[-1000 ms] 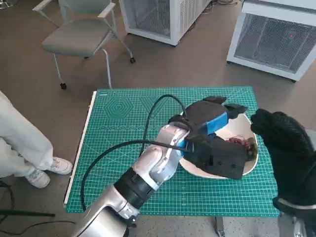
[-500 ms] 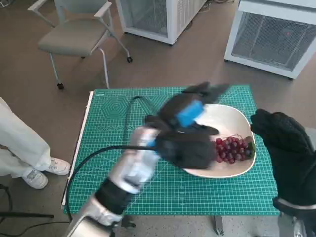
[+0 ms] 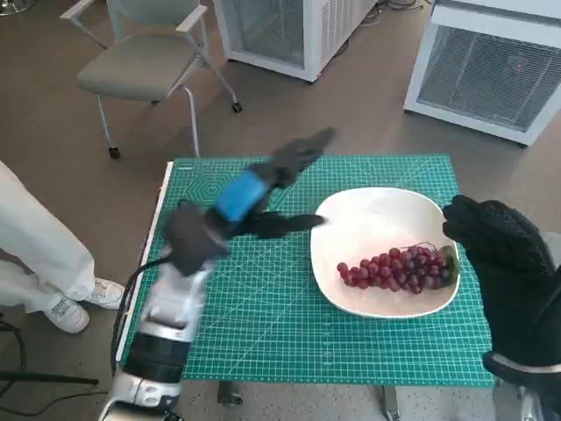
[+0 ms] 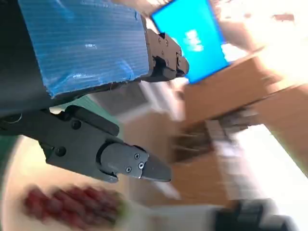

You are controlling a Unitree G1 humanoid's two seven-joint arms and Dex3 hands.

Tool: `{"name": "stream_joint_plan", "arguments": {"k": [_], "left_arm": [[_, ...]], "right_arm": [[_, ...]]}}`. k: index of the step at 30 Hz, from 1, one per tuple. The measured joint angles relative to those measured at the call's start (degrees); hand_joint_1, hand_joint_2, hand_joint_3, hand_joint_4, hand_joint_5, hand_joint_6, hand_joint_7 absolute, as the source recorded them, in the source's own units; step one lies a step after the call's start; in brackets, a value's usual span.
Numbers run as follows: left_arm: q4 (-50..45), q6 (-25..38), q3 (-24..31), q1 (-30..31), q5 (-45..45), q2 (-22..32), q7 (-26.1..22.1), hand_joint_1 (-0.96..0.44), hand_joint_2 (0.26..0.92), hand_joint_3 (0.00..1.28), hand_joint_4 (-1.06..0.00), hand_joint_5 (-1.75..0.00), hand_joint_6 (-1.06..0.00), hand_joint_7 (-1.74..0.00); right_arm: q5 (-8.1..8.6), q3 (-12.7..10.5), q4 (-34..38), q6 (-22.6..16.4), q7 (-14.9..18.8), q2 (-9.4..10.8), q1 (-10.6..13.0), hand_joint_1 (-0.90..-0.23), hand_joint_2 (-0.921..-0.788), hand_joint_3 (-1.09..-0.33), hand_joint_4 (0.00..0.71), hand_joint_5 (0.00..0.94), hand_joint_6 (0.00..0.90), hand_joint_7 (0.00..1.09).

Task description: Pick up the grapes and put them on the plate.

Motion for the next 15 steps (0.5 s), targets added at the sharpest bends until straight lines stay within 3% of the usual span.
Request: {"name": "stream_joint_plan", "arguments": {"k": [15], "left_arm": [[-0.44, 0.81, 5.41, 8.61, -8.49, 0.81, -3.36, -0.53, 0.921, 0.02, -0.29, -0.01, -0.28, 0.00]], "right_arm": [[0.50, -0.14, 1.41, 0.56, 0.55, -1.01, -1.46, -0.348, -0.921, -0.598, 0.432, 0.784, 0.247, 0.97]]}}
